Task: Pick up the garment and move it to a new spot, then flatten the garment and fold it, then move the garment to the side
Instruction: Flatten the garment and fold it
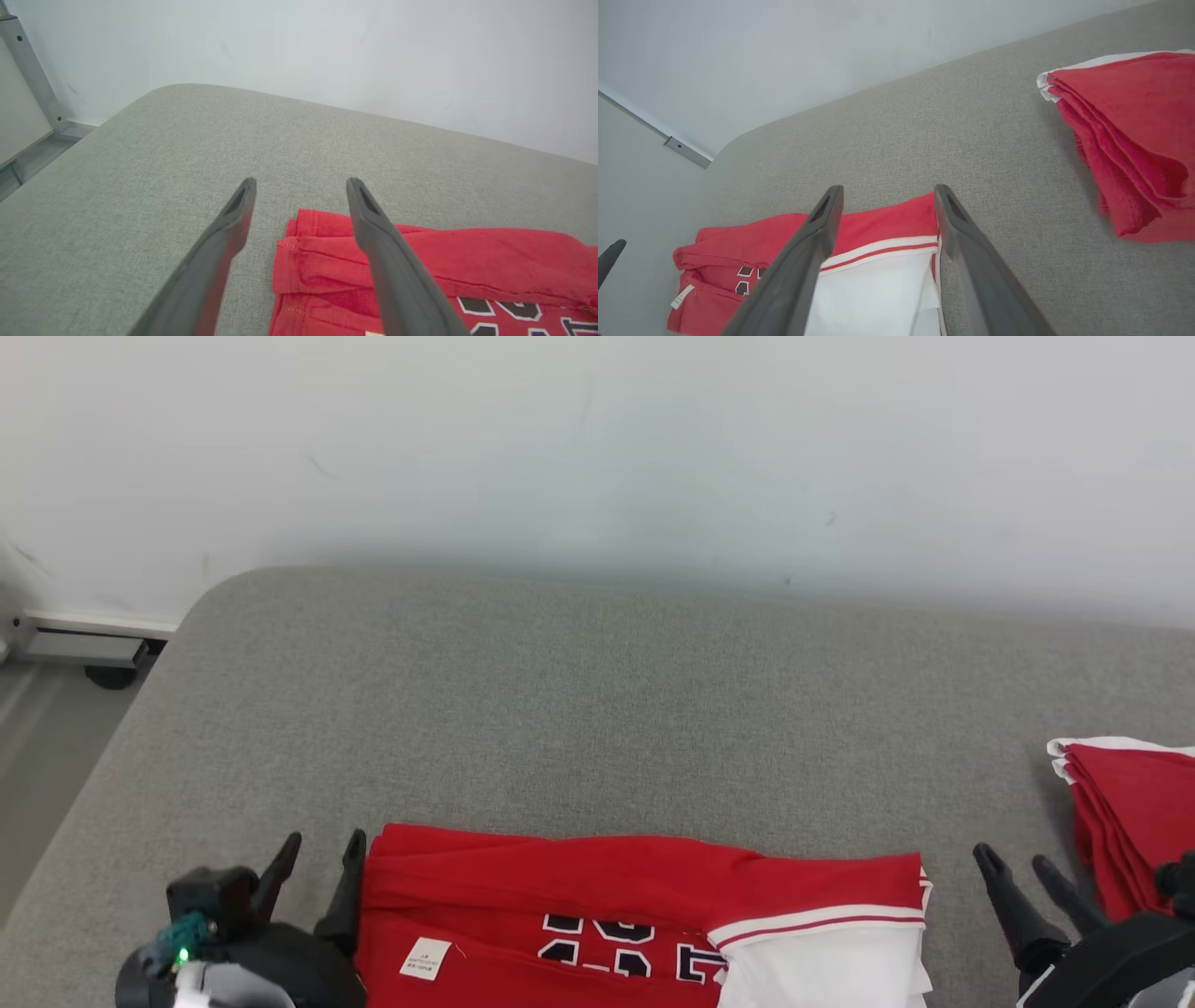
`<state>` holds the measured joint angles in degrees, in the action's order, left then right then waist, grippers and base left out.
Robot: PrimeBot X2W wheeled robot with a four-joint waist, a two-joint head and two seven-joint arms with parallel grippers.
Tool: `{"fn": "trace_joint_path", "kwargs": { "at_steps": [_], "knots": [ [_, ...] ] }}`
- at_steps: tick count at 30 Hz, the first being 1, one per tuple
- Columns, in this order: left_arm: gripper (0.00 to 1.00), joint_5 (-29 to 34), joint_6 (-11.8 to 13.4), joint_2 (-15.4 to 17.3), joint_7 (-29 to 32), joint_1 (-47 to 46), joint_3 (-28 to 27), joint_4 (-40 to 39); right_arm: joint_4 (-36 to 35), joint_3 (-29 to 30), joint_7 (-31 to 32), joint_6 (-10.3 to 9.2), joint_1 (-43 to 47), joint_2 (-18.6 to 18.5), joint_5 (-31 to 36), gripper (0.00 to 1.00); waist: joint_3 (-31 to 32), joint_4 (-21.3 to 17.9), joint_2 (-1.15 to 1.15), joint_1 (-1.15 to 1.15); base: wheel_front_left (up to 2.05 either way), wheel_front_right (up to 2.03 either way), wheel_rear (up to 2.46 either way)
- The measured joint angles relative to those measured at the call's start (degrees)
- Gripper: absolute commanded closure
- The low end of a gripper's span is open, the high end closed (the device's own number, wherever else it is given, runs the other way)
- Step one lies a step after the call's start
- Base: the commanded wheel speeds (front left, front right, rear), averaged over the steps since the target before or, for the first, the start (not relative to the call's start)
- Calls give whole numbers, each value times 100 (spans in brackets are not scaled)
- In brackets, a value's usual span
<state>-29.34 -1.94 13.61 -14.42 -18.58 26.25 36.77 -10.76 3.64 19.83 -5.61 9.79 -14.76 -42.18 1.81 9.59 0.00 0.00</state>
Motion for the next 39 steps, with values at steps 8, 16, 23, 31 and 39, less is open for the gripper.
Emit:
{"fn": "trace_joint_path", "kwargs": {
  "at_steps": [8,16,23,31,39],
  "knots": [
    [0,145,364,83,1,755,-176,-1147,268,78,-1292,-44,22,188,745,0,182,-13,0,0,0,0,0],
    [0,319,652,209,1,1514,-446,-2086,645,-267,-2082,122,41,293,1118,0,263,-138,0,0,0,0,0],
    [0,365,753,247,1,1946,-650,-2550,994,-237,-2532,288,114,279,1146,0,287,-281,0,0,0,0,0],
    [0,371,758,285,1,2086,-692,-2841,1283,-268,-2847,439,94,358,1102,0,284,-434,0,0,0,0,0],
    [0,374,797,287,1,2100,-697,-3043,1583,-267,-3075,570,10,415,1076,0,247,-467,0,0,0,0,0]
  ]
}}
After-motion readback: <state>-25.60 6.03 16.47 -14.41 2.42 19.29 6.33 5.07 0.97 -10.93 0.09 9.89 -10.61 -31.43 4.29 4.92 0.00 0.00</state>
